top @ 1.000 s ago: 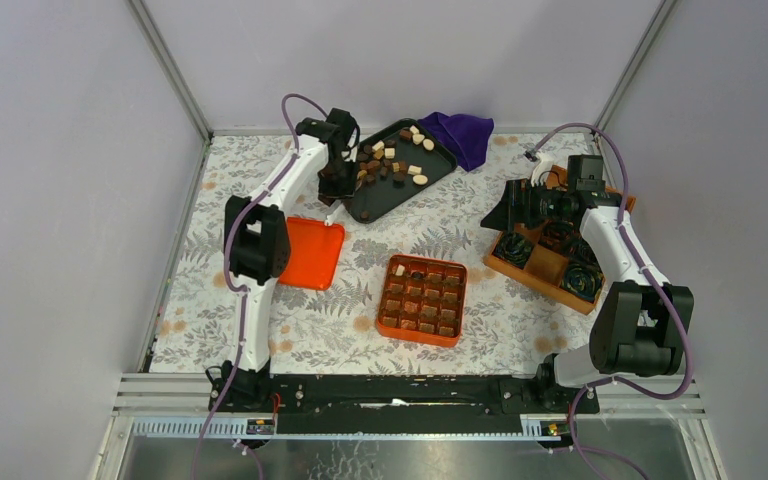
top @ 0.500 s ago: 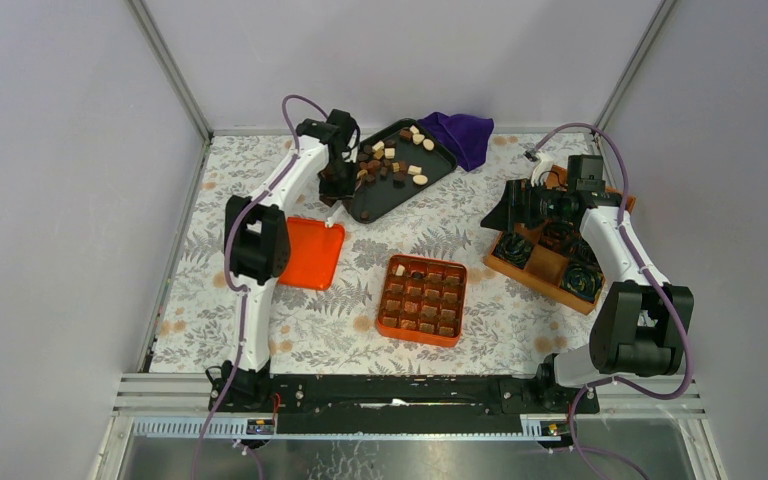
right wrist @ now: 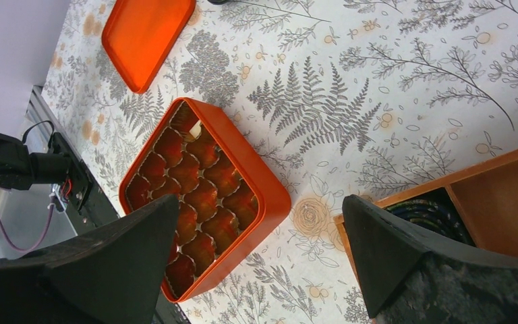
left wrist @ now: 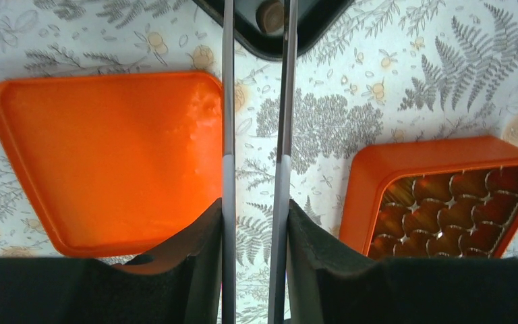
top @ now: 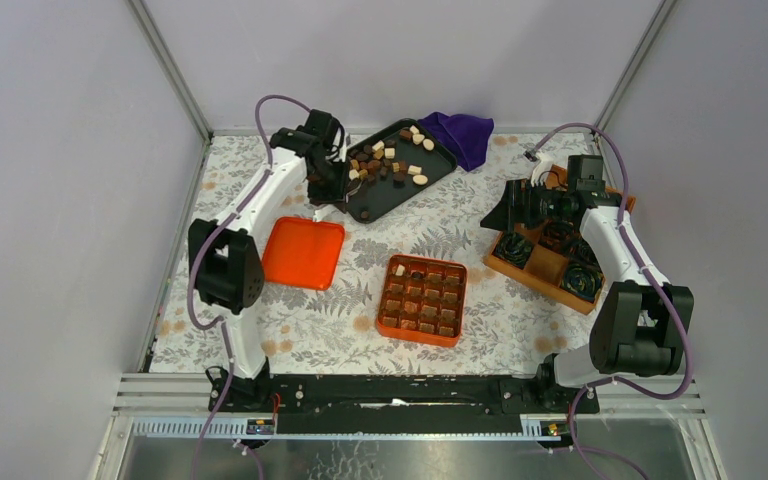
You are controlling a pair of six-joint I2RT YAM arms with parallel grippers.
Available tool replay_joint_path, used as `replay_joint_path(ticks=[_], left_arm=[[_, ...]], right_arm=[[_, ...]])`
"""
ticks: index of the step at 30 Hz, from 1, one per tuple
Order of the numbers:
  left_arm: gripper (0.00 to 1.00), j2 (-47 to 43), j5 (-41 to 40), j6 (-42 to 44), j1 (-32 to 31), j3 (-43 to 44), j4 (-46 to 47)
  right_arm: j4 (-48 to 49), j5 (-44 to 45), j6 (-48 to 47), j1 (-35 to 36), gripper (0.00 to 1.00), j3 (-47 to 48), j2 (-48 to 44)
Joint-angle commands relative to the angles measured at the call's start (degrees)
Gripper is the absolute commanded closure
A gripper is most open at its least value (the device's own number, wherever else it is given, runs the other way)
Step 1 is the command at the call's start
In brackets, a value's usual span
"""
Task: Pack the chocolate
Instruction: Pick up the fake chocolate from the plate.
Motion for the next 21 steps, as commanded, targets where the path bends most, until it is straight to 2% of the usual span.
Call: replay_joint_path(ticks=[1, 5, 8, 11, 13, 15, 21], left_arm=[[1.00, -5.8, 3.9, 2.4, 0.5, -5.8, 7.0], [1.00, -9.6, 5.6, 3.2, 0.3, -11.3, 9.6], [1.00, -11.9, 6.6, 3.1, 0.4, -14.1, 11.0], [1.00, -14.1, 8.8, 2.8, 0.4, -16.3, 12.1], [1.00, -16.2, 11.4, 2.9, 0.2, -18.1, 13.5], [1.00, -18.7, 14.0, 3.0, -0.2, -20.7, 15.4], [1.00, -27.5, 17.2, 2.4, -2.2, -29.4, 19.9]], right_arm=[[1.3, -4.2, -1.9, -0.2, 0.00, 0.2, -2.6], [1.6, -7.5, -4.4, 0.0, 0.00, -0.2, -2.7], [0.0, -10.6, -9.9, 1.4, 0.00, -0.1, -2.4], [-4.1, -12.8, -20.2, 4.4, 0.00, 0.5, -1.7], [-9.7, -13.4, -32.4, 8.4, 0.01, 1.5, -0.4], [-14.5, -10.7, -42.6, 12.6, 0.00, 3.7, 1.5], [-8.9, 2.4, -45.7, 21.7, 0.04, 4.3, 6.2]])
